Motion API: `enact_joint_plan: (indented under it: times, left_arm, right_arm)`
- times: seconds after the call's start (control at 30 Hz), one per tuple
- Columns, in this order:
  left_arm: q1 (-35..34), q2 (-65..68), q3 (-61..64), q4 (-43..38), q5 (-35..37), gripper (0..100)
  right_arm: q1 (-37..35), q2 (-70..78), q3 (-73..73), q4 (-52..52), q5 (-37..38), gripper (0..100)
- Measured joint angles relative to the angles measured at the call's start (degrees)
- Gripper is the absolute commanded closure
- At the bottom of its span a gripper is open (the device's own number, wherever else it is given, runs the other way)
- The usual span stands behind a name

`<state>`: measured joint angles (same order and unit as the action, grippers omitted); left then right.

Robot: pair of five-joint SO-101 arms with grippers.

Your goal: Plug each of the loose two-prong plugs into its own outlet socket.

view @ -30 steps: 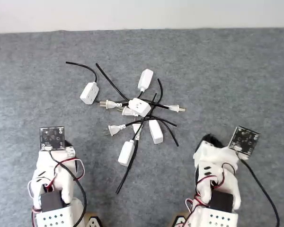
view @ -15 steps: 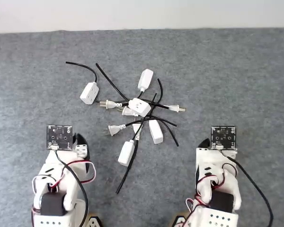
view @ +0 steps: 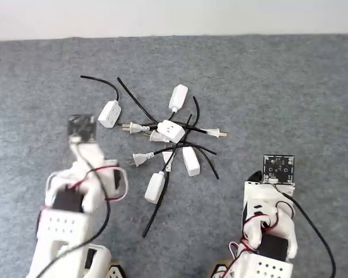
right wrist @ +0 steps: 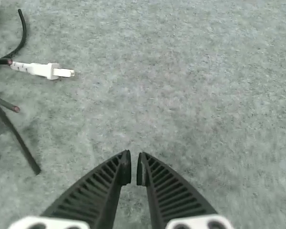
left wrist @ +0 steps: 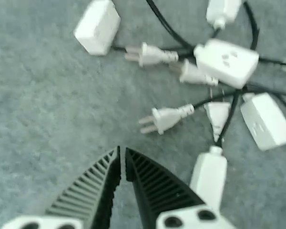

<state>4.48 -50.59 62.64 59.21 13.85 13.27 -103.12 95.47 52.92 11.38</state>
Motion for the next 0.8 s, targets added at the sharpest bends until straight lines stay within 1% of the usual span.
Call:
enact_joint_plan:
  times: [0.1, 0.17, 0.23, 0.33, 0.4, 0.53, 0.67, 0.8]
  left_arm:
    - [5.3, 9.0, -1.9, -0.2, 1.2, 98]
    - [9.2, 13.5, -2.4, -1.6, 4.7, 98]
    - [12.6, 17.2, -2.6, -3.5, 8.1, 95]
    - [15.9, 20.9, -2.7, -5.9, 9.8, 88]
    - [18.2, 22.3, -2.7, -6.9, 11.0, 85]
    - [20.7, 24.0, -2.9, -7.6, 15.3, 85]
    - [21.2, 25.1, -2.8, -8.8, 16.1, 85]
    - [24.0, 25.8, -2.8, -8.9, 16.2, 85]
  right_arm:
    - [2.0, 0.0, 0.0, 0.0, 0.0, 96.1]
    - [2.8, 0.0, 0.0, 0.0, 0.0, 96.1]
    - [3.3, 0.0, 0.0, 0.0, 0.0, 96.1]
    - [3.5, 0.0, 0.0, 0.0, 0.0, 96.1]
    - [3.5, 0.0, 0.0, 0.0, 0.0, 96.1]
    - [3.5, 0.0, 0.0, 0.0, 0.0, 96.1]
    - [3.5, 0.0, 0.0, 0.0, 0.0, 96.1]
    - [3.5, 0.0, 0.0, 0.0, 0.0, 96.1]
